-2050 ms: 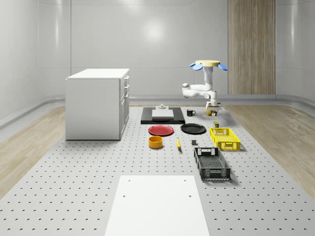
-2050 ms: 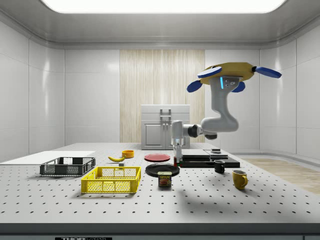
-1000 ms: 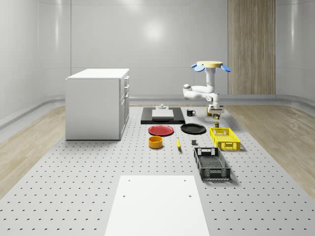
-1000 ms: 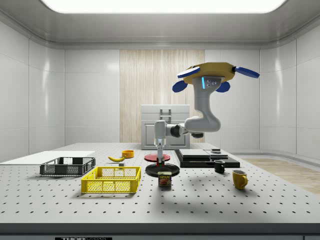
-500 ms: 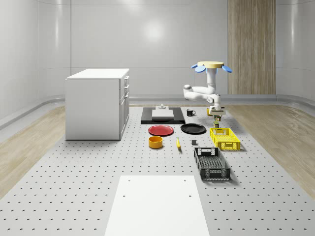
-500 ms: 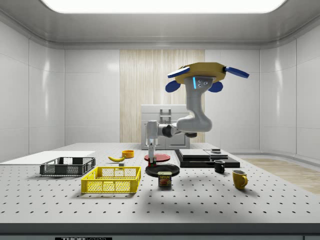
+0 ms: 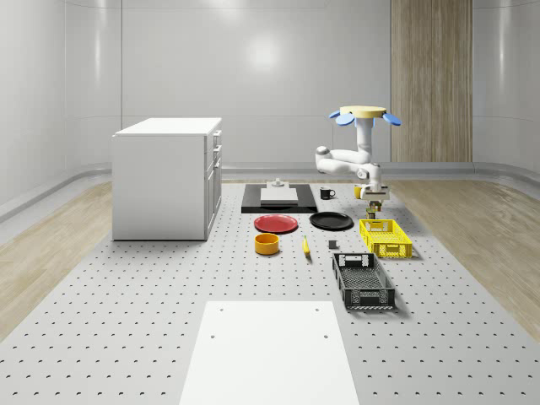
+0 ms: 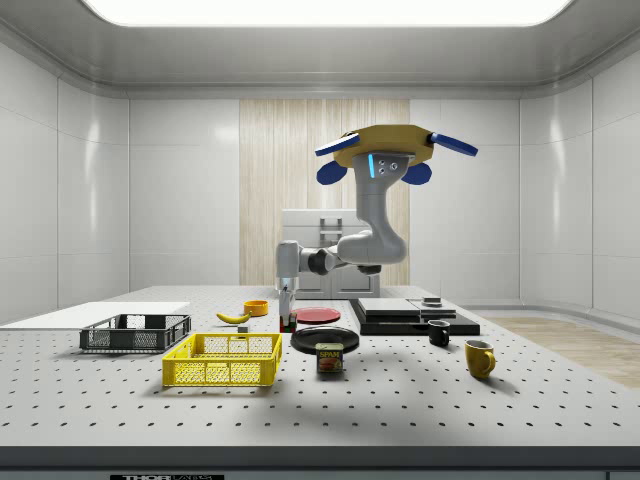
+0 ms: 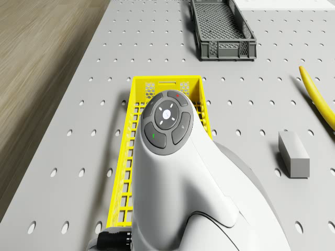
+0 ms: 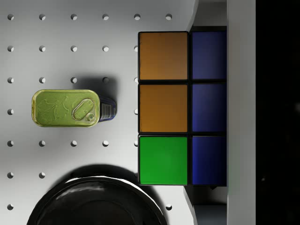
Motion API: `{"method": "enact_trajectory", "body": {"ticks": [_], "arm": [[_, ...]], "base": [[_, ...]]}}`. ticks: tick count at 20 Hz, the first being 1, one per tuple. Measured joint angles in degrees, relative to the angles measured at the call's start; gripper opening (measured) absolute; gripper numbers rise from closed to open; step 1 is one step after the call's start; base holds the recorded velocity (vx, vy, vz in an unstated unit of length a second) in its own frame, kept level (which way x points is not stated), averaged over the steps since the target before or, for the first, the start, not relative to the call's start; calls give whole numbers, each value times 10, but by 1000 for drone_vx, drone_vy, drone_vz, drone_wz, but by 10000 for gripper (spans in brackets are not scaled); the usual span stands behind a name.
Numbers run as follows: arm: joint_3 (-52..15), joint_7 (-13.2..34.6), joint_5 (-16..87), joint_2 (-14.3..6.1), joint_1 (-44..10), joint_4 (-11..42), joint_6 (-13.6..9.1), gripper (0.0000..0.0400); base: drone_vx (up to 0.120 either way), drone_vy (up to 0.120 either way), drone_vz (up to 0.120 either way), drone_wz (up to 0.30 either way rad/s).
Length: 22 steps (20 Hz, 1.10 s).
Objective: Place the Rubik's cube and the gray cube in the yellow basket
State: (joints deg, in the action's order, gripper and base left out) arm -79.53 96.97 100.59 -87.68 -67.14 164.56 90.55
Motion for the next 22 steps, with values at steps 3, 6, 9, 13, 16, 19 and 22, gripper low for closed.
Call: {"method": "enact_trajectory", "body": {"ticks": [3, 6, 9, 13, 16, 19, 22], "arm": [[0, 0, -1, -2, 0, 0, 2, 325], [0, 1, -1, -4, -1, 0, 3, 325], [-1, 1, -2, -5, -1, 0, 5, 325], [-1, 1, -3, -7, -1, 0, 7, 325], [-1, 1, -3, -9, -2, 0, 8, 325], [-1, 1, -4, -10, -2, 0, 9, 325], [-1, 2, -4, -11, -2, -1, 11, 325]], "base": [[120, 0, 0, 0], [120, 0, 0, 0], [120, 0, -13, 0], [120, 0, -120, 0], [120, 0, -40, 0], [120, 0, -40, 0], [107, 0, 0, 0]]}}
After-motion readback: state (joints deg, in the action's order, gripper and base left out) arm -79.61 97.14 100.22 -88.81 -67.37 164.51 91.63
